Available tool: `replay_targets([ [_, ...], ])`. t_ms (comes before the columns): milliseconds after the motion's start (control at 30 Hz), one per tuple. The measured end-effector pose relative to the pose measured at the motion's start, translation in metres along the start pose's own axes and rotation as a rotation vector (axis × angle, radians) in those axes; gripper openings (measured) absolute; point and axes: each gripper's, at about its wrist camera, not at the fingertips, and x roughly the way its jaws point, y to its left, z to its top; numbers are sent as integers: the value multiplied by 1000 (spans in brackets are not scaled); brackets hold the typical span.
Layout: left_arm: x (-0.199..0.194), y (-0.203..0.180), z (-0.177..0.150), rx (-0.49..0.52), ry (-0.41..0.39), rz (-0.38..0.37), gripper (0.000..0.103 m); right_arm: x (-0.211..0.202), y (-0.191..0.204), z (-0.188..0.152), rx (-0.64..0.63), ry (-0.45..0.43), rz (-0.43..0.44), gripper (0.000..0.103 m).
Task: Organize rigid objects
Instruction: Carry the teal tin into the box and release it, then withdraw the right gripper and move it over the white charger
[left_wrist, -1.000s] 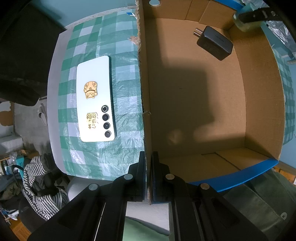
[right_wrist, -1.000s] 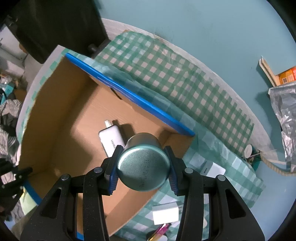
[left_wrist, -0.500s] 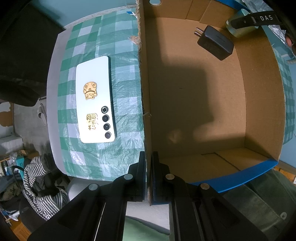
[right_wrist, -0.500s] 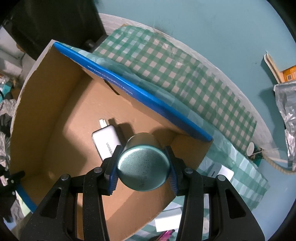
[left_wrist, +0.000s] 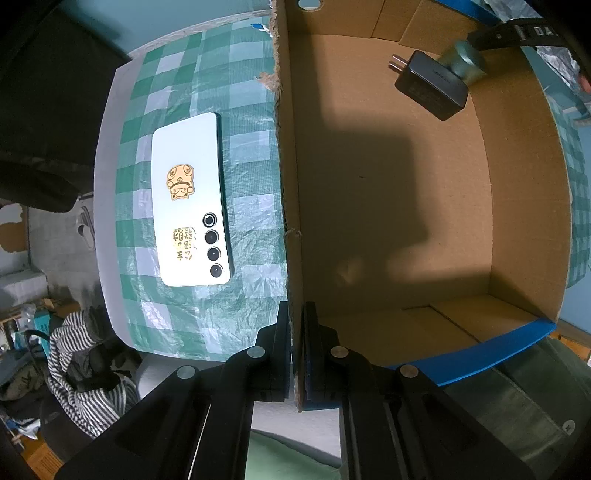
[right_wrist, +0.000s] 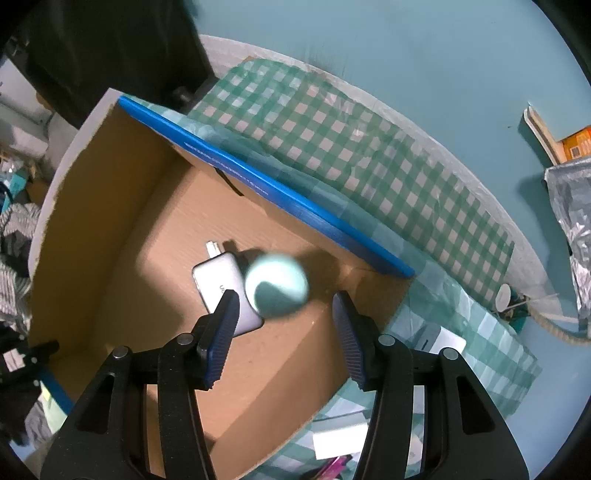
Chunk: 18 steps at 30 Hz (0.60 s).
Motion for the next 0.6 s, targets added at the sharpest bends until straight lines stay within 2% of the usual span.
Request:
replay_targets([
  [600,-2,2,-1,9,-2,3,6,-66,-13,-31,53,-89,19,52],
])
